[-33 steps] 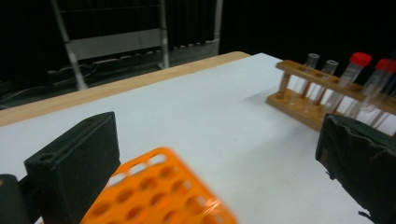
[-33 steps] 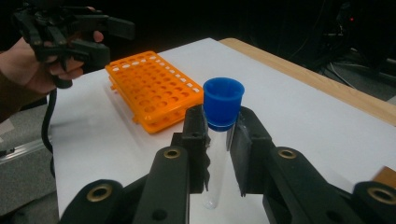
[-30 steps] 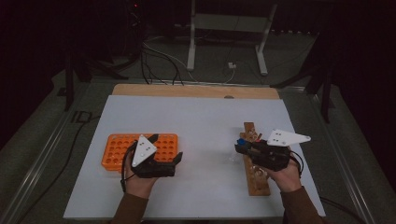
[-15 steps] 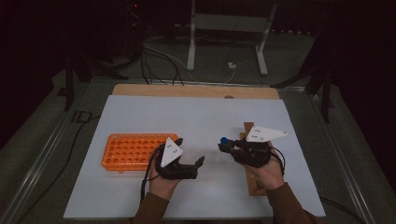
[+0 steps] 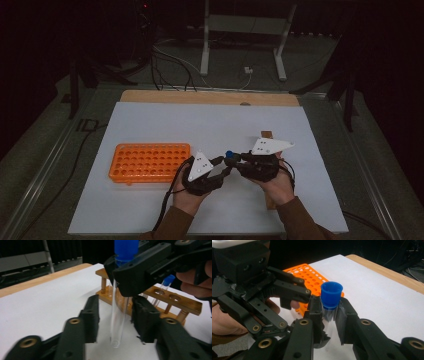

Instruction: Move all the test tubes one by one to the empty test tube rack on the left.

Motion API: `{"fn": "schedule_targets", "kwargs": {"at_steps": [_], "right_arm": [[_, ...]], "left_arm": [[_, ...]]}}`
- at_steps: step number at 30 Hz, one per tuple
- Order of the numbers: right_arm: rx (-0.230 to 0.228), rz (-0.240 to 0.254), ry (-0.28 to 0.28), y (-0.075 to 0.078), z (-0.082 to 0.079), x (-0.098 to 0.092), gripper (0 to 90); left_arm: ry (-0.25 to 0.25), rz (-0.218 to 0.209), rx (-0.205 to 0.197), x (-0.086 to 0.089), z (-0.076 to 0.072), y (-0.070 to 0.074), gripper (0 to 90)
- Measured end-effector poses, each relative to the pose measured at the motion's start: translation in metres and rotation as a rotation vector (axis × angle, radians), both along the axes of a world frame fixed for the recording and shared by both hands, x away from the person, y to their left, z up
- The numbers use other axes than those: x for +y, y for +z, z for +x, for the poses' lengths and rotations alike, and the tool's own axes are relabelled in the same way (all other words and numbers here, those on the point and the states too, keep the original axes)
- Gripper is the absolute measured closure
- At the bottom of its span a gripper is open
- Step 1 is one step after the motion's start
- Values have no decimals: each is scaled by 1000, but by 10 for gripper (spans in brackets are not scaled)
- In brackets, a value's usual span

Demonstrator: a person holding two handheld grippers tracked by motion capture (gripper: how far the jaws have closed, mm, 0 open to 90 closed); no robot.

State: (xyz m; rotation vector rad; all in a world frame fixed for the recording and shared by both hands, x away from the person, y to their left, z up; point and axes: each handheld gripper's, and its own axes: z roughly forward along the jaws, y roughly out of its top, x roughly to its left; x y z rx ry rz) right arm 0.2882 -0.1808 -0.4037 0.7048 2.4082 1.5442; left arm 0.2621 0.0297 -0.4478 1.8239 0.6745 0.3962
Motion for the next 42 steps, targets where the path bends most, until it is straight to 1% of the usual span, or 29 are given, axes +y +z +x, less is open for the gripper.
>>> {"fn": "schedule_targets", "kwargs": {"at_steps": [2, 3, 6, 7, 8, 14, 15, 19, 23, 24, 25, 28, 29, 31, 32, 34, 35, 37, 39, 40, 42], "right_arm": [[1, 3, 1, 0, 0, 0, 772], [0, 1, 1, 0, 0, 1, 772], [3, 1, 5, -1, 0, 2, 772], [3, 1, 5, -1, 0, 2, 772], [2, 0, 7, -1, 0, 3, 772], [4, 1, 11, 0, -1, 2, 766], [10, 10, 16, 1, -2, 1, 658], [-4, 17, -2, 4, -4, -3, 456], [-8, 15, -44, 5, -6, -8, 299], [-8, 15, -44, 5, -6, -8, 299], [-13, 16, -71, 4, -6, -11, 218], [-19, 27, -94, 2, -7, -18, 139], [-20, 33, -101, 2, -7, -20, 114], [-22, 35, -120, 1, -8, -25, 48], [-22, 35, -120, 1, -8, -25, 48], [-29, 50, -141, 2, -9, -34, 14], [-29, 50, -141, 2, -9, -34, 14], [-46, 54, -165, 2, -11, -43, 2], [-48, 55, -174, 3, -11, -45, 2], [-49, 56, -188, 3, -12, -49, 2], [-48, 60, -193, 2, -12, -53, 2]], "left_arm": [[-5, -2, 2, 0, 0, 0, 663], [-12, -11, 4, 0, 0, 0, 682], [-20, -17, 3, 1, 0, 1, 721], [-21, -17, 3, 1, 0, 1, 721], [-22, -17, 2, 1, 0, 1, 748], [-35, -17, -3, 3, -1, 1, 766], [-31, -17, -3, 3, -1, 1, 767], [-16, -13, -1, 7, 3, 1, 766], [-3, -18, -3, 12, 5, 1, 766], [3, -19, -3, 13, 5, 1, 766], [6, -23, -1, 15, 6, 1, 766], [17, -26, 1, 21, 7, -1, 766], [20, -27, 2, 26, 7, -2, 766], [26, -30, 4, 29, 8, -3, 766], [27, -31, 5, 32, 8, -3, 766], [34, -38, 7, 40, 10, -5, 766], [39, -42, 9, 43, 10, -5, 766], [51, -44, 8, 51, 11, -6, 766], [64, -39, 6, 57, 12, -7, 766], [68, -36, 4, 61, 12, -8, 766], [77, -29, 0, 66, 13, -9, 766]]}}
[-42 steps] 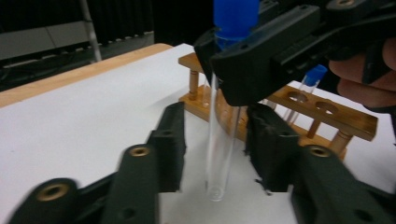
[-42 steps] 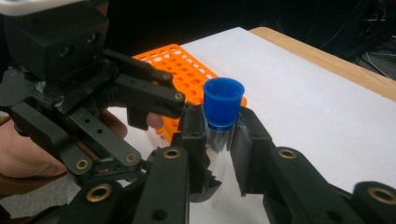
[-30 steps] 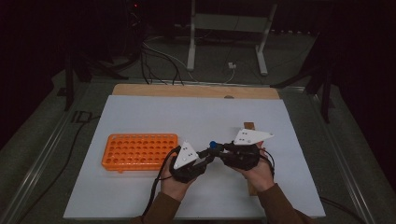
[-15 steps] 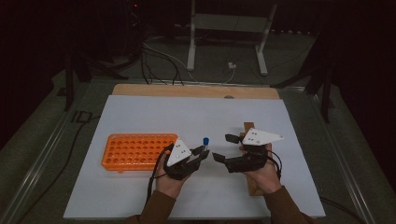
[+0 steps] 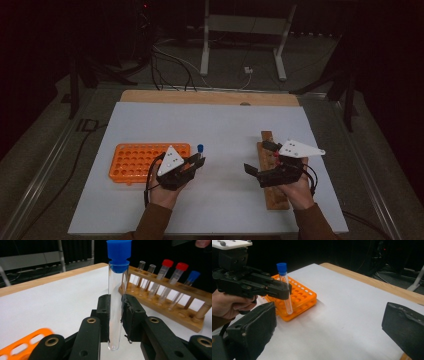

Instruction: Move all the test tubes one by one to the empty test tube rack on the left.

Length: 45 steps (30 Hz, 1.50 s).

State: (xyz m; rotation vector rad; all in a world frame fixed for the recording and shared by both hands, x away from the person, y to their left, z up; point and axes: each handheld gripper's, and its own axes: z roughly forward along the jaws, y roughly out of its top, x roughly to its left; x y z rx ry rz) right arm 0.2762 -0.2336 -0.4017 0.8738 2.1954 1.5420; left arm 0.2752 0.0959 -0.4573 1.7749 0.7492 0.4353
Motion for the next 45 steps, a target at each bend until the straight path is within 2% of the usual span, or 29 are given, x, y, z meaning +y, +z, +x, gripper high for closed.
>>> {"fn": "schedule_targets", "kwargs": {"at_steps": [7, 18, 21, 33, 42, 45], "right_arm": [[0, 4, -14, -2, -2, -7, 2], [1, 10, -35, -4, -7, -20, 3], [3, 12, -38, -4, -8, -22, 3], [3, 16, -50, -7, -14, -34, 3], [0, 3, -61, -9, -17, -40, 3], [2, 3, -65, -8, -17, -42, 3]], "left_arm": [[32, 18, 0, 15, 2, -6, 765], [71, 42, 23, 36, -1, -16, 761], [79, 60, 34, 40, -3, -19, 760], [67, 188, 81, 39, -6, -32, 763], [62, 231, 108, 38, -5, -37, 766], [62, 230, 111, 37, -4, -37, 766]]}}
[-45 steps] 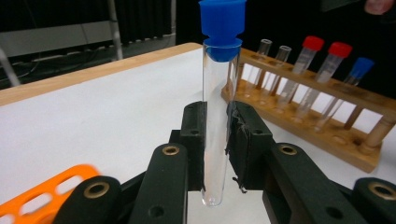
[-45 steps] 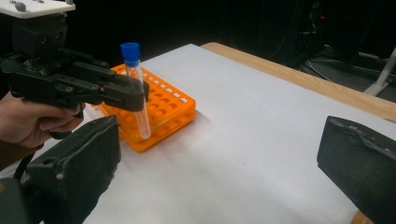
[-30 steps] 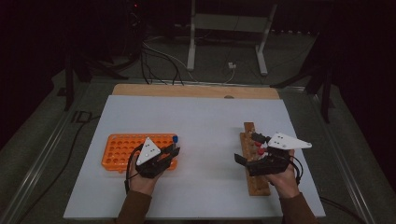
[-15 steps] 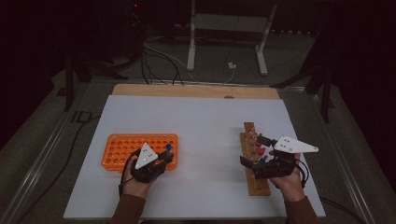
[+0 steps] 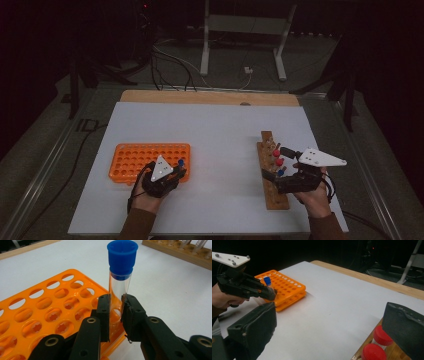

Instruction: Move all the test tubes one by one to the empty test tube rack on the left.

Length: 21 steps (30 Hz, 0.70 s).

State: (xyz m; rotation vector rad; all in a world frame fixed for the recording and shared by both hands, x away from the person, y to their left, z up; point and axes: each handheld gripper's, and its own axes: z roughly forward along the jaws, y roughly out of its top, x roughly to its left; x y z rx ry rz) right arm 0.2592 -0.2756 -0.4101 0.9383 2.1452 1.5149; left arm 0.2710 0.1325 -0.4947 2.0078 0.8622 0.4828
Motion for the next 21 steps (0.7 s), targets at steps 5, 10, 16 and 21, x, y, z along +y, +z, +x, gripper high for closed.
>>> {"fn": "schedule_targets", "kwargs": {"at_steps": [5, 10, 16, 21], "right_arm": [[3, -12, -4, 0, -1, -3, 4], [15, -21, -15, -4, -2, -11, 20], [32, -41, -35, -10, -3, -21, 56], [37, -58, -52, -17, -7, -28, 165]], "left_arm": [[15, -20, 4, 2, 0, 0, 674], [29, -105, 1, 8, -1, 5, 530], [58, -182, 1, 19, -1, 9, 410], [90, -228, -4, 27, -1, 12, 283]]}}
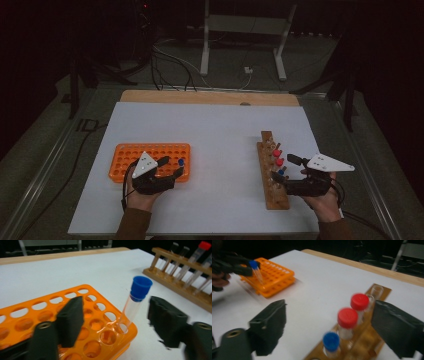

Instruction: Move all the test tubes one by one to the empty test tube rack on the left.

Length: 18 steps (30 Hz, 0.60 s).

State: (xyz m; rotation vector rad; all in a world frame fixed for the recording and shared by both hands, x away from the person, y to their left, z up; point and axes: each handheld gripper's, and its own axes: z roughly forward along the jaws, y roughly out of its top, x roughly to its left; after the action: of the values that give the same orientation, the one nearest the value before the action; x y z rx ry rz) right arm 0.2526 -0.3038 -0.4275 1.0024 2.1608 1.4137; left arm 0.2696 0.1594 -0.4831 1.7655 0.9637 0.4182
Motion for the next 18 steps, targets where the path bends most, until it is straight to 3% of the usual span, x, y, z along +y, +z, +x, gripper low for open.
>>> {"fn": "schedule_targets", "kwargs": {"at_steps": [1, 2, 3, 5, 7, 13, 18], "right_arm": [[3, -5, -2, -2, -1, -2, 169], [11, -7, -7, -6, -3, -5, 236], [11, -7, -7, -6, -3, -5, 236], [10, -18, -10, -10, -6, -7, 305], [13, -25, -8, -14, -8, -9, 382], [32, -72, 9, -24, -10, -12, 655], [23, -96, 18, -28, -7, -8, 753]], "left_arm": [[5, -9, -1, 2, 0, 1, 249], [10, -15, 0, 3, -1, 1, 177], [19, -21, 0, 4, -1, 2, 177], [34, -21, -6, 6, -1, 3, 130], [53, -4, -1, 6, -1, 4, 20], [64, 12, -9, 6, -1, 5, 2], [70, 11, -9, 6, -1, 4, 2]]}}
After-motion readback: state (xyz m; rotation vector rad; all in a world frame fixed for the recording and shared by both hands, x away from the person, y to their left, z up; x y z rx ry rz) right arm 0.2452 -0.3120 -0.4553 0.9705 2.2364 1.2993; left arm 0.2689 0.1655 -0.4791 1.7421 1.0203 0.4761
